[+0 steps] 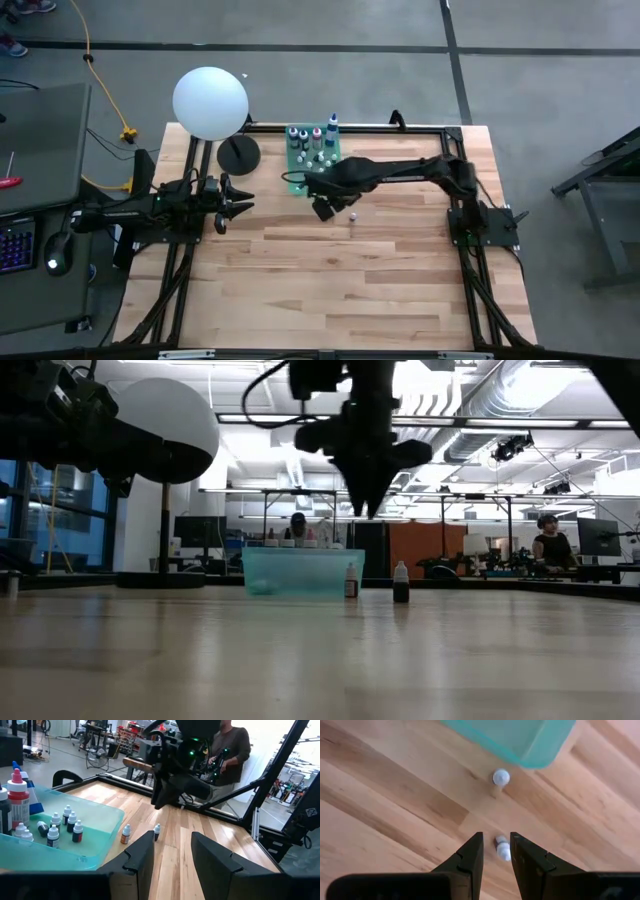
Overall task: Pick & Place food coloring
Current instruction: Put the small blue food coloring bottle into the blue bin
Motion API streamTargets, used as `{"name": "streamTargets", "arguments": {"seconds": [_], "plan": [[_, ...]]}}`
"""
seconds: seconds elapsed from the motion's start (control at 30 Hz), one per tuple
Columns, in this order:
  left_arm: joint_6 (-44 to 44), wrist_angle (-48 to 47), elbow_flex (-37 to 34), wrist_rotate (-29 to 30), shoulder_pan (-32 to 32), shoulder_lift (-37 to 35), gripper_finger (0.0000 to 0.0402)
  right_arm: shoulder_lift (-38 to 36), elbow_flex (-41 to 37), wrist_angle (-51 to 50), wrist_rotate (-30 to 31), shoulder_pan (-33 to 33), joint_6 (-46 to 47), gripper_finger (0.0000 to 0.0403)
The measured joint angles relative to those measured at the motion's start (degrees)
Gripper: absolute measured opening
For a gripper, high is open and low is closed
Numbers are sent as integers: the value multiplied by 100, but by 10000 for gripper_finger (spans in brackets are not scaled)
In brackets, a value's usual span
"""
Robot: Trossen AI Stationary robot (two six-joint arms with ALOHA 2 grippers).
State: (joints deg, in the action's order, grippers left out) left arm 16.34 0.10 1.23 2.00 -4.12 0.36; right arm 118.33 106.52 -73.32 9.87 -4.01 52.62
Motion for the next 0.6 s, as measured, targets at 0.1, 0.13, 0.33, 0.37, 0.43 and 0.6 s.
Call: {"name": "streamTargets", "arguments": {"seconds": [0.1, 0.13, 0.33, 0.37, 0.43, 0.6], "plan": [[2, 0, -1, 0, 0, 0, 129, -570, -881, 582, 240, 74, 253, 87], [2, 0, 0, 0, 0, 2, 129, -756, -1210, 859, 394, 111, 334, 87], [1, 0, 0, 0, 0, 2, 129, -1872, -3127, 3301, 793, 435, 436, 87], [2, 0, 0, 0, 2, 0, 129, -1999, -3381, 3660, 796, 466, 420, 87], [0, 0, -2, 0, 2, 0, 129, -2242, -3845, 4157, 845, 496, 469, 87], [2, 0, -1, 0, 1, 2, 129, -2511, -4647, 4781, 739, 491, 785, 87]]}}
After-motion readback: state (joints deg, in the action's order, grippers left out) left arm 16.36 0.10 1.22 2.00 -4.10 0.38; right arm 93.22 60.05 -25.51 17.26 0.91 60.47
